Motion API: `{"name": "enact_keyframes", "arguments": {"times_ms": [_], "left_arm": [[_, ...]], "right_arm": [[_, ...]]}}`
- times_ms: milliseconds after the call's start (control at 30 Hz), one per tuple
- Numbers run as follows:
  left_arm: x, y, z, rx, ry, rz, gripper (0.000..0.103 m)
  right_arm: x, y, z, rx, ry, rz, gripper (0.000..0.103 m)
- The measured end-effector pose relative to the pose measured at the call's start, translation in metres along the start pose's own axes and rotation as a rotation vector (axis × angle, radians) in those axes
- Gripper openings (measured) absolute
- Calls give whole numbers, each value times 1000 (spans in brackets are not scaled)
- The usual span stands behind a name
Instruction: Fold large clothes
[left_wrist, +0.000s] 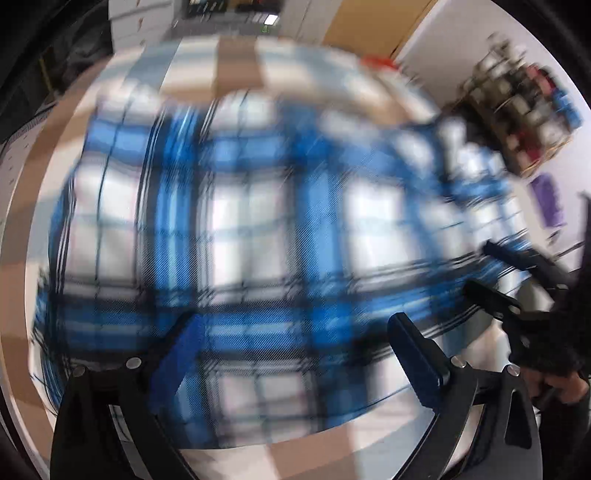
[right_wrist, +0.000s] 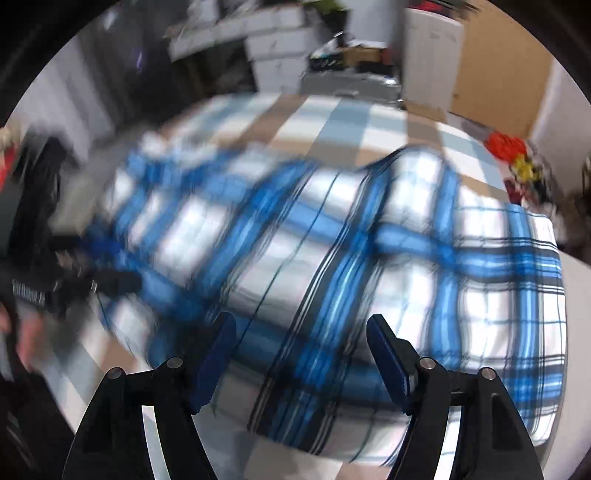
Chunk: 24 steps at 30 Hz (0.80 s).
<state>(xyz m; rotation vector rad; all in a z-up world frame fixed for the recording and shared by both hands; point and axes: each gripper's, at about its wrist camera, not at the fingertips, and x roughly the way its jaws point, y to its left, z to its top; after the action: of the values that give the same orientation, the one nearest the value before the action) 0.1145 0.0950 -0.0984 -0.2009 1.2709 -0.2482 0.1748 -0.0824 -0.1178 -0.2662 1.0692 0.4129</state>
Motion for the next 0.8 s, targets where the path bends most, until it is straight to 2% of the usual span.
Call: {"name": "enact_keyframes", "arguments": {"times_ms": [67, 100, 133, 233, 300, 400, 500, 600, 667, 733, 800], "left_arm": [[1, -2, -4, 31, -76, 7, 99], [4, -3, -6, 44, -76, 24, 99], [6, -8, -9, 95, -94, 57, 100], [9, -16, -13, 105, -67, 96, 100], [-5, -4, -14, 63, -51, 89, 100], [-30, 11, -20, 14, -113, 89, 100], [-56, 35, -33, -57, -167, 91, 100], [-67, 75, -51, -223, -171, 38, 100], [-66, 101, -66, -325, -150, -27, 100], [-62, 114, -70, -389, -147, -38, 100], [-58, 121, -76, -443, -143, -67, 100]], "right_arm": [[26, 11, -8, -20, 61, -88, 73], [26, 11, -11, -3, 9, -94, 75], [28, 11, -10, 16, 7, -101, 75], [21, 3, -6, 100, 30, -60, 74], [1, -5, -10, 145, -31, -16, 74], [-32, -22, -28, 237, -97, 38, 77], [-59, -51, -67, 413, -148, 163, 84], [-68, -82, -103, 577, -130, 238, 87], [-64, -102, -117, 660, -107, 226, 87], [-58, -120, -124, 733, -80, 176, 88], [-52, -133, -123, 771, -69, 188, 88]]}}
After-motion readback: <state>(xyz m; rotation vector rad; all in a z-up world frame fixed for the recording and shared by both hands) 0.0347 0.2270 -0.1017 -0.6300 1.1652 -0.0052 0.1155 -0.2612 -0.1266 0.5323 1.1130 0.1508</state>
